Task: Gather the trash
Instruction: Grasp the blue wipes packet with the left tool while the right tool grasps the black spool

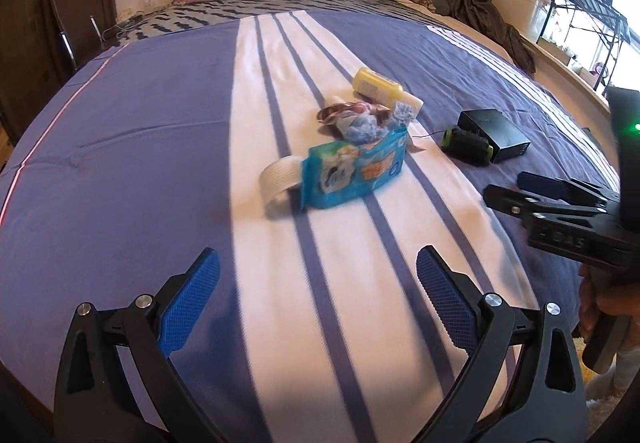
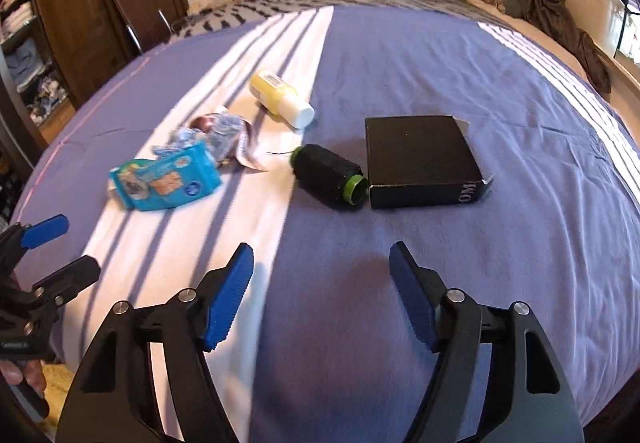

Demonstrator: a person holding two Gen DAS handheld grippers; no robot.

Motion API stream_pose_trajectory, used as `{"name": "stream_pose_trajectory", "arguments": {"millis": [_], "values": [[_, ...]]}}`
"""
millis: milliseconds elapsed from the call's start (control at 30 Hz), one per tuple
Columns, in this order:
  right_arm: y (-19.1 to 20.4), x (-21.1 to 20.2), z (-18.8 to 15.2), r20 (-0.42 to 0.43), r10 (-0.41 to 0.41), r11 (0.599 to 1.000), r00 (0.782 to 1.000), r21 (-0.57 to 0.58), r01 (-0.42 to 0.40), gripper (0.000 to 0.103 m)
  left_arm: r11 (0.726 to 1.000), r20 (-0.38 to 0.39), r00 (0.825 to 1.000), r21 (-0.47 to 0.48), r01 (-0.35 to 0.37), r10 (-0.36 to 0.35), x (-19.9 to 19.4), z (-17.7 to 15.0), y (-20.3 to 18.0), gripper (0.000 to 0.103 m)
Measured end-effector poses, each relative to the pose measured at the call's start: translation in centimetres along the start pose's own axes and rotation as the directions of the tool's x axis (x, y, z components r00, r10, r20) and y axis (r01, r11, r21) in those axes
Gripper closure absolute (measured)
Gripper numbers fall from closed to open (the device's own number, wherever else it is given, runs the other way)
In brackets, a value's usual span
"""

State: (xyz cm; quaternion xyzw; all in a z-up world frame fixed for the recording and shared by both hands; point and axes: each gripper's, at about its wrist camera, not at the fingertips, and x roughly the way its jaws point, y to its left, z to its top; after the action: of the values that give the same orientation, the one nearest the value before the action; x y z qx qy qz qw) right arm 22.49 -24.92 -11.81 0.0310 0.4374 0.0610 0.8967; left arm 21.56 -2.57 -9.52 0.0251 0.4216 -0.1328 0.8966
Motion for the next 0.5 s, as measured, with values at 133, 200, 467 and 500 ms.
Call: {"name": "stream_pose_trajectory", "arguments": {"millis": [133, 200, 467, 500], "values": [[-0.5, 1.9, 1.5, -0.028, 0.007, 1.000, 1.000, 0.000, -0.007, 0.032, 1.000, -0.021, 0.999, -0.003, 0.024, -0.024, 1.5, 0.8, -0.4, 0.013], [-0.6, 2.4, 2.3, -0.032, 0.002, 1.000, 0.999, -0.003, -0.002, 0.032, 0.999, -0.027, 0.999, -0.001, 0.034, -0.034, 2.0, 1.2, -0.6, 0.013], [0.1, 4.5, 4.4, -0.032, -0.007, 0.998, 0.999, -0.066, 0.005, 0.044, 0.998, -0.039, 0.997, -0.037, 0.059, -0.061, 3.9, 2.5, 0.3, 0.016], [0.3, 4.5, 4.4, -0.028, -0.002, 0.997, 1.000, -0.074, 0.000, 0.056, 0.997, -0.040, 0.997, -0.043, 0.068, -0.070, 4.1, 2.7, 0.5, 0.018]]}}
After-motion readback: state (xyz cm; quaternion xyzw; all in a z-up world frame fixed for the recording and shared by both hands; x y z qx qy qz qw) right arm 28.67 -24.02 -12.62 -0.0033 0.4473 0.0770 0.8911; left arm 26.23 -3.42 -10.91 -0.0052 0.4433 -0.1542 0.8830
